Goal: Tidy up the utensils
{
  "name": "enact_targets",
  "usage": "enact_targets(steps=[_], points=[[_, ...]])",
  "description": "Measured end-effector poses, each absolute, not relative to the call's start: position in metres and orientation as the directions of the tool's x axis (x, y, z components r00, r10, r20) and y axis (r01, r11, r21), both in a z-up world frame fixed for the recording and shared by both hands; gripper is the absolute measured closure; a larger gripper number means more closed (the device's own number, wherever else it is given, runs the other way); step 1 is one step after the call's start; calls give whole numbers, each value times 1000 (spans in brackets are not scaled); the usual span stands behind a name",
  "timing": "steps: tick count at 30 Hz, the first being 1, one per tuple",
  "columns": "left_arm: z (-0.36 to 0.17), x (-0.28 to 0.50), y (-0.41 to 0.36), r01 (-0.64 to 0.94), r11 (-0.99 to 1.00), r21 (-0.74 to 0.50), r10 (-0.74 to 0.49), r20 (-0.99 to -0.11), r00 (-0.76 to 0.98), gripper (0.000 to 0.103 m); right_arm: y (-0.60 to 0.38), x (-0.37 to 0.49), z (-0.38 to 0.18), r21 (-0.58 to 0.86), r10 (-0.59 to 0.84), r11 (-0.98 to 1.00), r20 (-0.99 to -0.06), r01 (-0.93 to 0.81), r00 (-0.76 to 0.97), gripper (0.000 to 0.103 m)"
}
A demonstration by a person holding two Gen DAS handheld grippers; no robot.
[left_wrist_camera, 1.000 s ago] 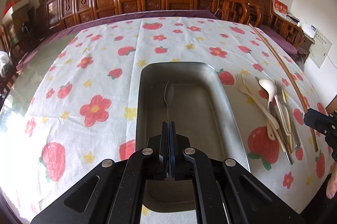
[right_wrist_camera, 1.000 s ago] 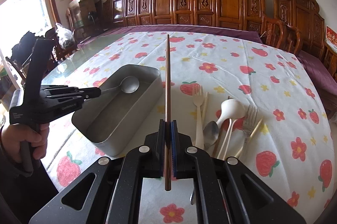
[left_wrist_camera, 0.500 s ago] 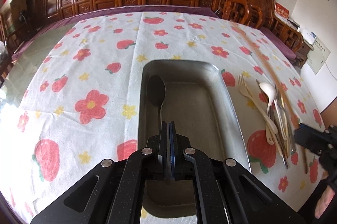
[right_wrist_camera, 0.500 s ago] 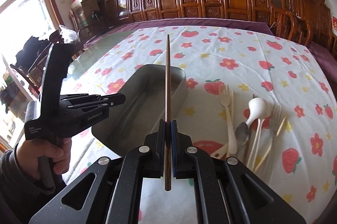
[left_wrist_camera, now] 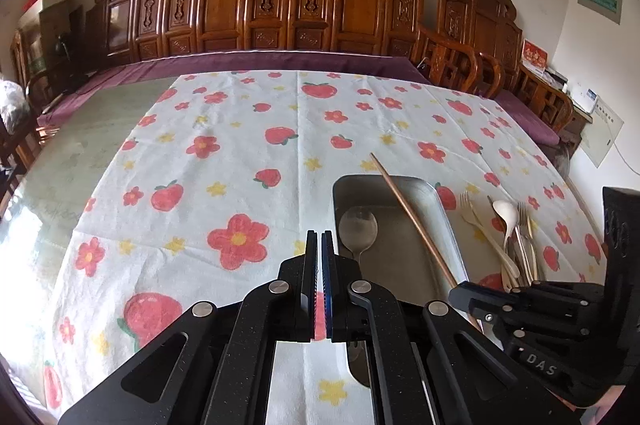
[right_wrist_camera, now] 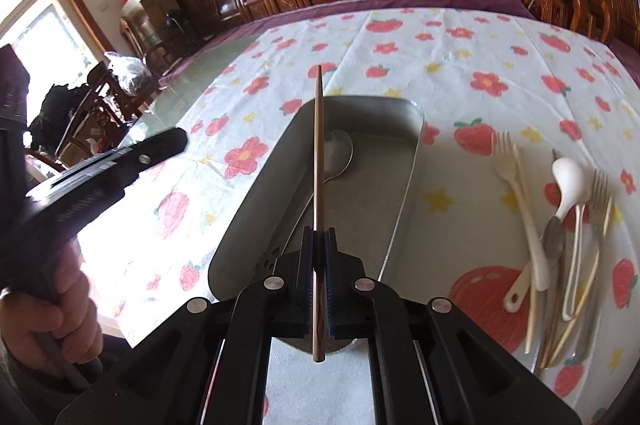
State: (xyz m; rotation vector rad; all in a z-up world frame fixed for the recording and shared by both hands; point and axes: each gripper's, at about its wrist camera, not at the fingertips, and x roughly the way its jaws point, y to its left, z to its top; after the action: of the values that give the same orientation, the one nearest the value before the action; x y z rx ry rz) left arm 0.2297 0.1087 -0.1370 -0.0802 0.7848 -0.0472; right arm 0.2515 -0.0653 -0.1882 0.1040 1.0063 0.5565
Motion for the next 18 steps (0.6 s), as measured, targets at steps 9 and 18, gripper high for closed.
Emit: enact_targets(steps=[9,18], points=[[-136,231,117,0,994,-110,-78,-703,707,102,-52,256,-210,323,481,857,-782,-401,397,95],[-135,228,95,32,993,-112,-102,-698,709,99,-113,246,-173,253,486,853,-704,-457,517,95]])
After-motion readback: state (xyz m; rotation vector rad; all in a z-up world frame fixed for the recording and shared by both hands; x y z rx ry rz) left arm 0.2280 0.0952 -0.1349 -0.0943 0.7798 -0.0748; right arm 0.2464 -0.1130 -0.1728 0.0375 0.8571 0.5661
